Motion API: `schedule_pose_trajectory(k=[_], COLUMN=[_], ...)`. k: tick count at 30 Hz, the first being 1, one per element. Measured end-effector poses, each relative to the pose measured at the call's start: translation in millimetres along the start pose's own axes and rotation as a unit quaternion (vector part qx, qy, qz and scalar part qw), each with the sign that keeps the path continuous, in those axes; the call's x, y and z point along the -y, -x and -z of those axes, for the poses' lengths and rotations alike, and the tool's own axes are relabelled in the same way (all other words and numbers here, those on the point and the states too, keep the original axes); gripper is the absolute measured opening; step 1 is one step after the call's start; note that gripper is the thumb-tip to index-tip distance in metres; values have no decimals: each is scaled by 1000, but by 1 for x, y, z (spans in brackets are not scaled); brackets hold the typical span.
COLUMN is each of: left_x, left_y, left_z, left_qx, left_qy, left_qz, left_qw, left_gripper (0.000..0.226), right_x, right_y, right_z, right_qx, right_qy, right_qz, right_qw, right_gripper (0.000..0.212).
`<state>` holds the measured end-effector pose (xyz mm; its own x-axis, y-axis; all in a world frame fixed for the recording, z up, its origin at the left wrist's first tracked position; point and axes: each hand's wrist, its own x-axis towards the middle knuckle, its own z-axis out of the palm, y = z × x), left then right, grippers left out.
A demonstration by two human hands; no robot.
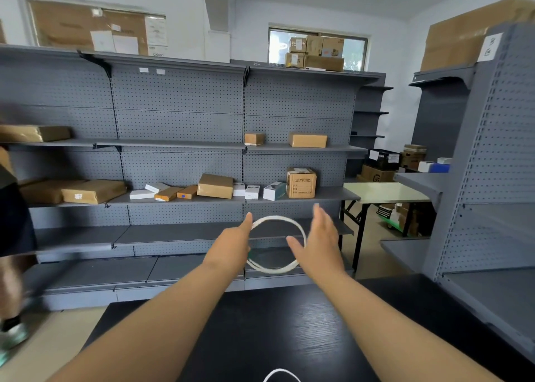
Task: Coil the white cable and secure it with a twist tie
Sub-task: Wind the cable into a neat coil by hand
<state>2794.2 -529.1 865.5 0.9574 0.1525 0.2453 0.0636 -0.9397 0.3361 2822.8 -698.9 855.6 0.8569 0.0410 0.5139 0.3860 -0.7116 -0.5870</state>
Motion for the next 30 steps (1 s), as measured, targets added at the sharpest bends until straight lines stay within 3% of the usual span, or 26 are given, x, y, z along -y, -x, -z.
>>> schedule_pose_trajectory(k=[3, 6, 9, 12, 17, 23, 27, 30], left_x=[-4, -6, -5, -6, -4, -3, 2, 5], left_y=[-3, -2, 1, 3, 8, 12, 15, 17], left_z=[-4, -12, -18, -17, -16, -12, -14, -14], left_qx=[29, 37, 27, 22, 14, 7, -8, -27], left_qy=[-111, -136, -108, -53, 0, 21, 59, 130], left_qz=[-26, -53, -63, -30, -18, -34, -44, -32], left_qw=[993, 989, 992, 998, 1000, 999, 997, 991], left_gripper=[81, 79, 59, 41, 34, 29, 21, 14], right_x=[4, 9, 13, 13, 13, 6, 6, 5], right_y=[-6, -5, -1, 1, 3, 0, 0, -2], right_z=[-6, -11, -11, -11, -12, -5, 0, 1], right_qx=[103, 141, 120, 135, 228, 317, 317, 291], right_qy=[198, 291, 329, 304, 166, 30, -18, -41], right_qz=[167, 221, 257, 227, 136, 55, 44, 45], right_qw=[960, 920, 901, 915, 950, 946, 947, 955], right_gripper=[71, 50, 25, 25, 18, 18, 36, 34])
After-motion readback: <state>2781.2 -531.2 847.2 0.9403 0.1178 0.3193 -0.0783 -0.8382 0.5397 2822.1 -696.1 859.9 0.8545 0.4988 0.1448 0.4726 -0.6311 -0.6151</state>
